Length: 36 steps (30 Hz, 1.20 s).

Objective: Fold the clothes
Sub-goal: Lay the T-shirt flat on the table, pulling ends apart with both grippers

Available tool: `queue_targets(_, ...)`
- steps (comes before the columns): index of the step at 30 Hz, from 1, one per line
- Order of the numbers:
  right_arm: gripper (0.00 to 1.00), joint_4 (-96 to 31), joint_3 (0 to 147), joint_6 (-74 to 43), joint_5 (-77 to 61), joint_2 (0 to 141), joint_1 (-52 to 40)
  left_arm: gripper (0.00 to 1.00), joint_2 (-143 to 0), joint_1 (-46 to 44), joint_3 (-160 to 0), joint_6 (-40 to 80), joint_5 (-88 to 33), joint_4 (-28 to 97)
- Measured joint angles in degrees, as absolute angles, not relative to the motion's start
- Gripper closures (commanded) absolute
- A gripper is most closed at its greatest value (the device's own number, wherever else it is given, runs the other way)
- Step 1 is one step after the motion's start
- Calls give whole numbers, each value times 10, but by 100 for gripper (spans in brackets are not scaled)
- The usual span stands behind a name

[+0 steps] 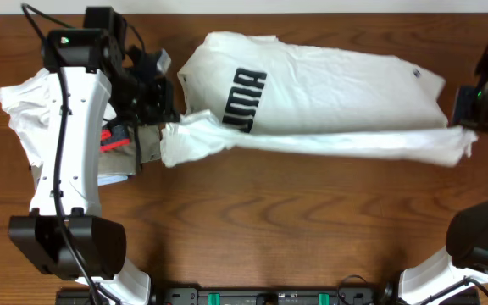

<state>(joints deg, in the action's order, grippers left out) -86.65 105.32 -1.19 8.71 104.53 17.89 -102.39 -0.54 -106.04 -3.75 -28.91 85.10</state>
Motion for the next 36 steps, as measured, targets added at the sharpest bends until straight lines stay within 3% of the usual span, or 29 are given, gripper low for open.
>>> queue_targets(12,99,-848,881,-23,95,1046,181,94,-1024,-5,-965,-48,-283,878)
queue_targets(36,99,-858,833,-41,61,986,185,94,-951,-60,-896,-60,-282,902)
